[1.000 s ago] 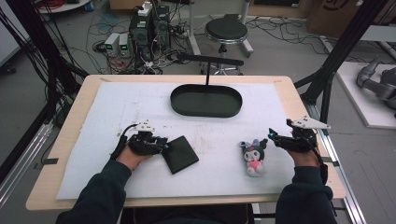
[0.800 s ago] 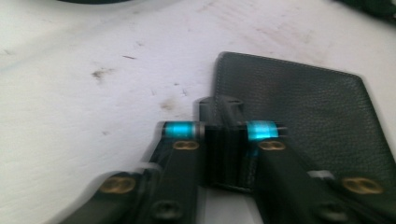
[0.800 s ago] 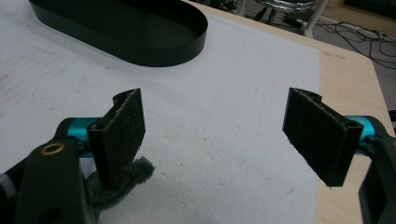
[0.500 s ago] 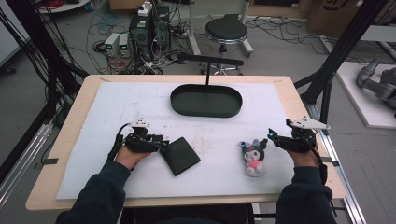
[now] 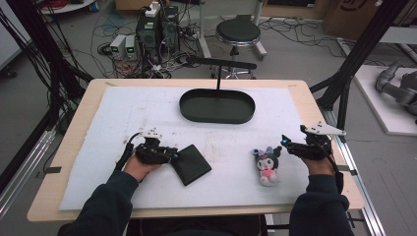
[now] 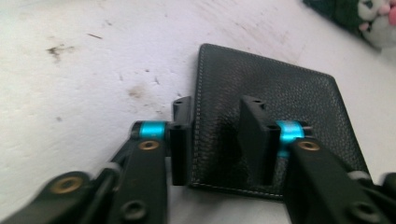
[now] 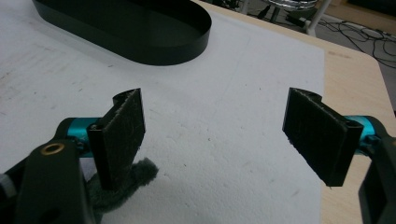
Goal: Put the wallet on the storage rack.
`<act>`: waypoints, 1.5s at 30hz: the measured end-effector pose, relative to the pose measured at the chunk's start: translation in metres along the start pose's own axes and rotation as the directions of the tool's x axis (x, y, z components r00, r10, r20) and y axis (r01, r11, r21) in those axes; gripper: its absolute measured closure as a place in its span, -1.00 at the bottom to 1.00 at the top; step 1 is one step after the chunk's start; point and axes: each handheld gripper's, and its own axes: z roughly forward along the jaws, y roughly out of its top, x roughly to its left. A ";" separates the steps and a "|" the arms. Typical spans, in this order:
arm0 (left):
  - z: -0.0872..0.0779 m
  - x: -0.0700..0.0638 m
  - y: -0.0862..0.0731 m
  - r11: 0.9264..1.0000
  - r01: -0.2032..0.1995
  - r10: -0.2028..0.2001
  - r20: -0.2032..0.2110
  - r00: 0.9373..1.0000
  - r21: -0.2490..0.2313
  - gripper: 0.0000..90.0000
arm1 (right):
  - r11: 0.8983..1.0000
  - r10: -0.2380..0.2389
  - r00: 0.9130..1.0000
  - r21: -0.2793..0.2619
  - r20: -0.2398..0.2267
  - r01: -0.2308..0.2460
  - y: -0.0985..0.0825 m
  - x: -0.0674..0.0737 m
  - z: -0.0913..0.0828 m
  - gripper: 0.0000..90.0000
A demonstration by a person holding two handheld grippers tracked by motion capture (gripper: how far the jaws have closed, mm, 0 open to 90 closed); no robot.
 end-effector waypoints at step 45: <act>-0.072 -0.014 0.030 0.910 -0.166 0.082 -0.227 0.970 -0.380 0.86 | 1.000 0.015 1.000 0.008 0.009 -0.015 -0.003 -0.003 -0.001 -0.52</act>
